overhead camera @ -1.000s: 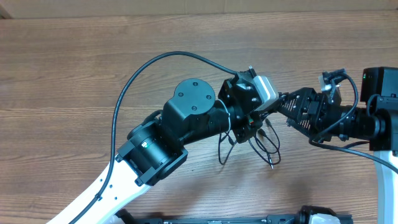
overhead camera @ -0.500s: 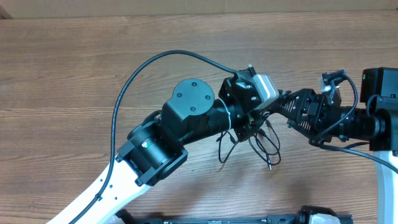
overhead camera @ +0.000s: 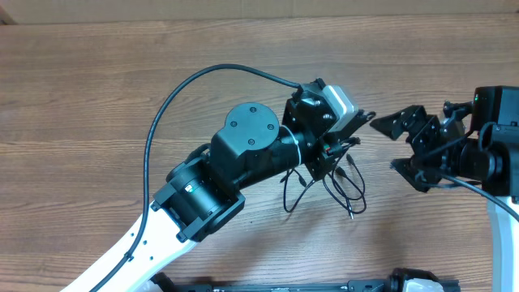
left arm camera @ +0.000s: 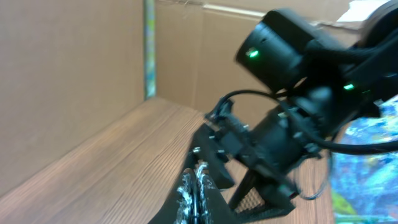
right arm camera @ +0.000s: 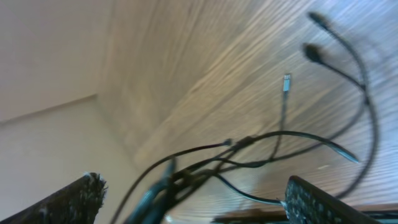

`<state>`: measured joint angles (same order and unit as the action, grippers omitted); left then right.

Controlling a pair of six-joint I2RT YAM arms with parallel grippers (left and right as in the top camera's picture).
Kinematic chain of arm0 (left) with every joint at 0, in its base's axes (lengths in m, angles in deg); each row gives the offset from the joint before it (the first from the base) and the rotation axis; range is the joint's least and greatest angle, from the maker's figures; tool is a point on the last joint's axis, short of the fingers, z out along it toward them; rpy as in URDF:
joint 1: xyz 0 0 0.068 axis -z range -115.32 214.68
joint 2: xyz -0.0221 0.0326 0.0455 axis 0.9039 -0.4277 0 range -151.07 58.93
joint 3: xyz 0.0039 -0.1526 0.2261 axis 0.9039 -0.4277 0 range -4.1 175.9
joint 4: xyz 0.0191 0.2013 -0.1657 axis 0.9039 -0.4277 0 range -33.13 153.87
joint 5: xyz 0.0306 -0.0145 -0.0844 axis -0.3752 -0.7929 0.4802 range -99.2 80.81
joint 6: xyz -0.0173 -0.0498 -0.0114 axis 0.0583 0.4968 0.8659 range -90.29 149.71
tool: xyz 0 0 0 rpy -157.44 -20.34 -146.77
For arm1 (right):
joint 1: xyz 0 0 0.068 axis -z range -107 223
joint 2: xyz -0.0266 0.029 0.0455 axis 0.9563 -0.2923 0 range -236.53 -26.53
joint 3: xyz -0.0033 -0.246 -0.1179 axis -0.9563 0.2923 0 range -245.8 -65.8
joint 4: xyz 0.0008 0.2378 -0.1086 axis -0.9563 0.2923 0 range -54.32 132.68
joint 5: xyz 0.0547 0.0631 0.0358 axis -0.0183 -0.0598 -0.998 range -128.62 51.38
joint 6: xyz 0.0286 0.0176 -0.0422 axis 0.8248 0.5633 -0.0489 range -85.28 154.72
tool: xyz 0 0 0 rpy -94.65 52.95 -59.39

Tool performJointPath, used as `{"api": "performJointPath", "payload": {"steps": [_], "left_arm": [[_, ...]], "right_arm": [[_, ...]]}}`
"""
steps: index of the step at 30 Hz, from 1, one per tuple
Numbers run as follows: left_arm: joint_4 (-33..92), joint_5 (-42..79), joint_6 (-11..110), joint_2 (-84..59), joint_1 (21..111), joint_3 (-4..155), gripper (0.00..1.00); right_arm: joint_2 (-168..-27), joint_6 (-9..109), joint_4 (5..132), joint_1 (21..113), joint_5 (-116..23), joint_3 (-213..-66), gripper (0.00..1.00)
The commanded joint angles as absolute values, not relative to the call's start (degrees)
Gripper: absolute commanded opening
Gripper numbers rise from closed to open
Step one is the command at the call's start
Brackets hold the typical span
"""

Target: Untangle cables

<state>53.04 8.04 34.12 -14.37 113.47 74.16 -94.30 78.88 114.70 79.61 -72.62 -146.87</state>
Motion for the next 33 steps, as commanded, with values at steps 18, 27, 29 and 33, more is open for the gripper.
{"api": "performJointPath", "payload": {"steps": [18,27,29,33], "left_arm": [[55.6,17.2,27.1,-13.8,113.8,74.8,0.04],[50.4,10.7,22.5,-13.8,113.7,74.8,0.04],[50.7,10.7,22.4,-13.8,113.7,74.8,0.04],[52.4,10.7,22.4,-13.8,113.8,74.8,0.04]], "right_arm": [[-98.2,88.2,111.1,68.8,-83.2,-147.2,0.64],[-98.9,85.7,115.7,68.8,-82.4,-147.2,0.65],[-98.9,85.7,115.7,68.8,-82.4,-147.2,0.65],[-99.6,86.2,115.0,67.3,-82.4,-147.2,0.65]]}}
